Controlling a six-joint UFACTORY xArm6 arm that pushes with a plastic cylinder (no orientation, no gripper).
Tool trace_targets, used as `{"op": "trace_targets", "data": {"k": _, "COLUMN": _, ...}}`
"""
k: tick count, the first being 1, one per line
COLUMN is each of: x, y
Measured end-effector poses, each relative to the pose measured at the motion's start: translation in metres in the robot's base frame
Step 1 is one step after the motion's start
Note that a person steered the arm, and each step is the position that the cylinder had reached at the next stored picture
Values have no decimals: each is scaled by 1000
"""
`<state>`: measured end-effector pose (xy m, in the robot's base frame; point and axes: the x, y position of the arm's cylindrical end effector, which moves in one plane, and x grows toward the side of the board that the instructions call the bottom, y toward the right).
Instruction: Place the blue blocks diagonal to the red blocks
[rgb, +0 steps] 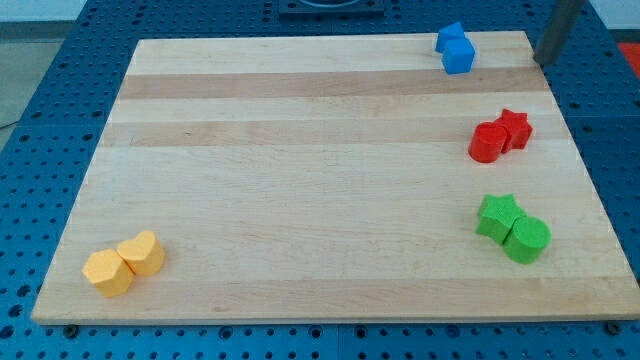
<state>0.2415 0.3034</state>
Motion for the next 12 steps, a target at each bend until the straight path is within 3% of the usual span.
{"op": "trace_targets", "data": {"k": 2, "x": -19, "y": -42}}
{"op": "trace_targets", "data": {"k": 4, "x": -33, "y": -49}}
{"op": "trace_targets", "data": {"k": 5, "x": -33, "y": -85}}
{"op": "trace_targets", "data": {"k": 7, "x": 24, "y": -186}}
{"op": "trace_targets", "data": {"k": 9, "x": 39, "y": -160}}
{"op": "trace_targets", "data": {"k": 12, "x": -28, "y": -145}}
